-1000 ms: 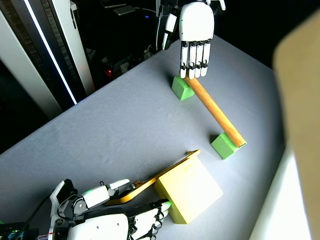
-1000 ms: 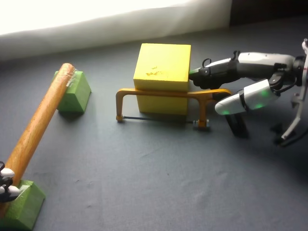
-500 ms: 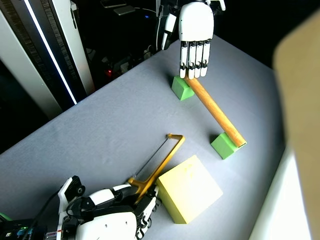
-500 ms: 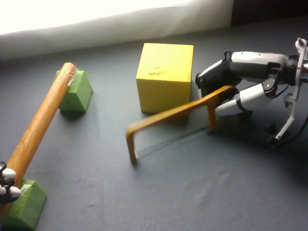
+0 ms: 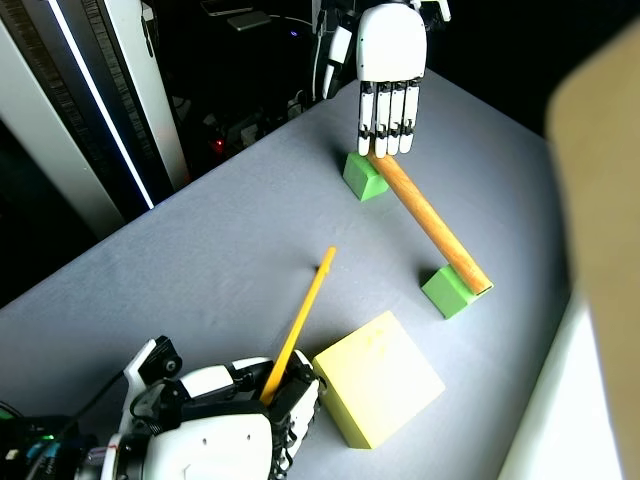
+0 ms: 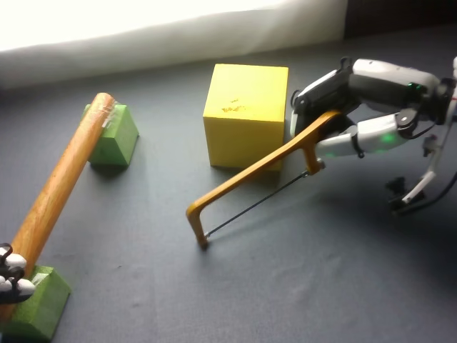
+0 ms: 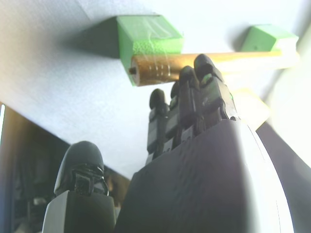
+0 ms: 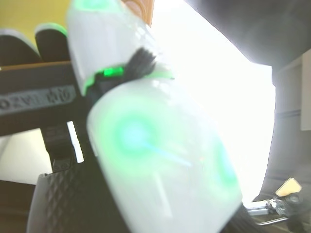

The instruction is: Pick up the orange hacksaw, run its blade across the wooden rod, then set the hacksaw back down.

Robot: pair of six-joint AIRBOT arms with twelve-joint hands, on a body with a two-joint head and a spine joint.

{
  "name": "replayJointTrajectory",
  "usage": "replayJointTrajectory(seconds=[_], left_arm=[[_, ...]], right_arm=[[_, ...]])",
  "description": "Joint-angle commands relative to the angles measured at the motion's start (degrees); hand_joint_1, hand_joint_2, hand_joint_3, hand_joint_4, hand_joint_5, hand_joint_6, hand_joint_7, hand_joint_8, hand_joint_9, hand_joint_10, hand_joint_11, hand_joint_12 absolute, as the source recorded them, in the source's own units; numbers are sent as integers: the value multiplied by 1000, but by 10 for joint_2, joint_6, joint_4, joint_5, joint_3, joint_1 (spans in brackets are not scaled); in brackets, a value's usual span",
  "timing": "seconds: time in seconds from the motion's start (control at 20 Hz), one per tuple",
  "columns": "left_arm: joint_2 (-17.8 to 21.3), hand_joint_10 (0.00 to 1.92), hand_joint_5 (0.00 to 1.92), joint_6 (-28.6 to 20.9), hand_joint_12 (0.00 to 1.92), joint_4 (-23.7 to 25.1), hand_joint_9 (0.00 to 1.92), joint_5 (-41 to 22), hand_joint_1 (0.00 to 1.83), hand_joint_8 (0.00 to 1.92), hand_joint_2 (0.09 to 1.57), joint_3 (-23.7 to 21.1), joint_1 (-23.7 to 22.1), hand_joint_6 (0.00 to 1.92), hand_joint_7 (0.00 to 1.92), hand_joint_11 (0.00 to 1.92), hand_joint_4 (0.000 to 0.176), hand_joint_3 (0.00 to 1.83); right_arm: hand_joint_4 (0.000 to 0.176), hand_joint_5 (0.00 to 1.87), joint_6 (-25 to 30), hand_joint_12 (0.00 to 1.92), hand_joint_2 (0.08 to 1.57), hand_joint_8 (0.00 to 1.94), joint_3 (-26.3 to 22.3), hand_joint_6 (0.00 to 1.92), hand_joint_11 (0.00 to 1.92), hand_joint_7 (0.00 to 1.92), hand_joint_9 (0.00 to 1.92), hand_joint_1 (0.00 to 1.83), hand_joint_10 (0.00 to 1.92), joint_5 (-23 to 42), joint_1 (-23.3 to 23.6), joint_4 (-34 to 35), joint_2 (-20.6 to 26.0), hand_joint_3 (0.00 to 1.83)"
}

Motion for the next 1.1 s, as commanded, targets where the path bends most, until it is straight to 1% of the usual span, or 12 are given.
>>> replayJointTrajectory(seconds=[0.0, 0.15, 0.2, 0.25, 0.3, 0.45, 0.5, 0.65, 0.7, 0.85, 0.95, 1.05], left_arm=[[4, 3, 148, 1, 151, -5, 59, -12, 188, 3, 1279, 1, -6, 3, 57, 0, 0, 1], [4, 4, 156, 1, 183, -5, 80, -13, 193, 3, 1273, 1, -6, 2, 67, 0, 0, 0], [5, 5, 162, 1, 192, -5, 88, -13, 209, 5, 1272, 2, -7, 3, 76, 0, 0, 0], [5, 5, 166, 1, 198, -5, 91, -13, 220, 3, 1269, 2, -7, 4, 76, 0, 0, 0], [5, 4, 173, 1, 243, -5, 101, -13, 234, 3, 1263, 2, -7, 3, 84, 0, 0, 0], [5, 2, 164, 1, 227, -5, 102, -13, 201, 2, 1270, 2, -6, 0, 88, 0, 0, 2], [5, 2, 163, 1, 270, -5, 110, -13, 205, 2, 1267, 3, -7, 0, 93, 0, 0, 0], [8, 4, 182, 1, 359, -5, 125, -15, 227, 4, 1260, 10, -10, 4, 111, 0, 0, 0], [8, 7, 187, 1, 406, -6, 141, -20, 226, 3, 1262, 13, -10, 4, 114, 0, 0, 0], [8, 0, 166, 2, 384, -36, 123, -25, 177, 0, 1274, 15, -13, 0, 81, 0, 0, 3], [5, 1, 173, 3, 417, -36, 126, -36, 187, 3, 1270, 14, -17, 2, 92, 0, 0, 0], [1, 2, 166, 8, 385, -41, 113, -41, 176, 0, 1273, 13, -23, 1, 87, 0, 0, 1]], right_arm=[[0, 896, -2, 1380, 1124, 1069, -4, 873, 825, 962, 971, 1355, 1257, 72, -3, 57, 9, 0], [0, 882, -43, 1383, 1123, 1062, -34, 868, 830, 956, 972, 1379, 1304, 94, -20, 125, 27, 1], [0, 870, -50, 1392, 1138, 1141, -47, 960, 822, 991, 950, 1273, 1107, 98, -26, 144, 33, 3], [0, 882, -61, 1384, 1138, 1138, -59, 961, 826, 1007, 974, 1253, 1003, 103, -31, 162, 39, 0], [0, 889, -81, 1382, 1138, 1148, -77, 953, 823, 1004, 974, 1247, 977, 116, -38, 195, 47, 0], [0, 895, -106, 1381, 1138, 1154, -110, 944, 819, 1001, 968, 1245, 965, 135, -53, 237, 60, 0], [0, 881, -115, 1395, 1142, 1166, -123, 963, 810, 994, 957, 1244, 970, 143, -59, 252, 64, 1], [0, 889, -182, 1433, 1143, 1180, -174, 953, 784, 986, 942, 1242, 995, 180, -79, 351, 75, 0], [0, 889, -192, 1421, 1142, 1174, -186, 958, 785, 986, 941, 1241, 988, 190, -82, 369, 77, 0], [0, 901, -212, 1414, 1142, 1182, -208, 941, 787, 980, 939, 1239, 982, 220, -83, 400, 78, 0], [0, 894, -250, 1413, 1140, 1173, -236, 944, 797, 991, 955, 1244, 984, 253, -79, 442, 80, 0], [0, 887, -305, 1394, 1141, 1167, -276, 960, 811, 990, 961, 1242, 969, 292, -79, 509, 83, 1]])
